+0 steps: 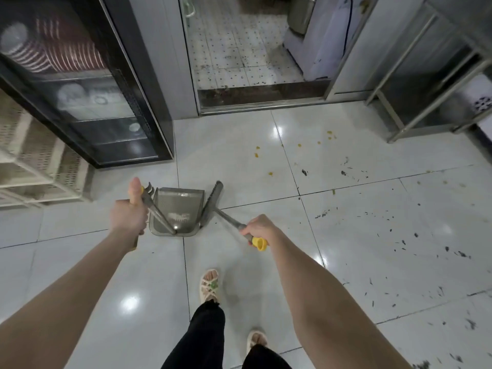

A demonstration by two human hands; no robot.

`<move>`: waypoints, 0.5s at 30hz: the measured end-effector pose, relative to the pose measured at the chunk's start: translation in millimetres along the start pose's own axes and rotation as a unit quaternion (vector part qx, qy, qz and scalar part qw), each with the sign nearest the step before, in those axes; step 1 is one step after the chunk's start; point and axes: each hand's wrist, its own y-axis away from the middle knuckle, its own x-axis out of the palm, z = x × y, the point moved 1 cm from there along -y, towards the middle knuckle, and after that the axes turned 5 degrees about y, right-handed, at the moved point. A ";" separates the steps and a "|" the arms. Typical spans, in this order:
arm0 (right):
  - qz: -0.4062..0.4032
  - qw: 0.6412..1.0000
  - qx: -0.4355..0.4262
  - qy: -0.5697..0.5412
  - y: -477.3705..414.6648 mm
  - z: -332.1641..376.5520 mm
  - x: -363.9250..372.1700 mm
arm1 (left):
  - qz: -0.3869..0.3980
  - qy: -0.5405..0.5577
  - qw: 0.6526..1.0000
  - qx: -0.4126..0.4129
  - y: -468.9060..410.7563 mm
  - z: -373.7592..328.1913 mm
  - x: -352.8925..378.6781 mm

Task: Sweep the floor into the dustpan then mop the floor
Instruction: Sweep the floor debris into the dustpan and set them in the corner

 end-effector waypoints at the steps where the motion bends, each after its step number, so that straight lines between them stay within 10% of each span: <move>1: -0.001 1.000 0.005 0.008 -5.6 11.4 8.7 | 0.003 -0.003 1.000 0.000 -13.4 -1.9 -3.5; 15: -0.062 0.988 0.143 0.001 -43.0 50.9 -17.1 | 0.126 -0.061 0.990 0.027 -123.3 -50.1 33.5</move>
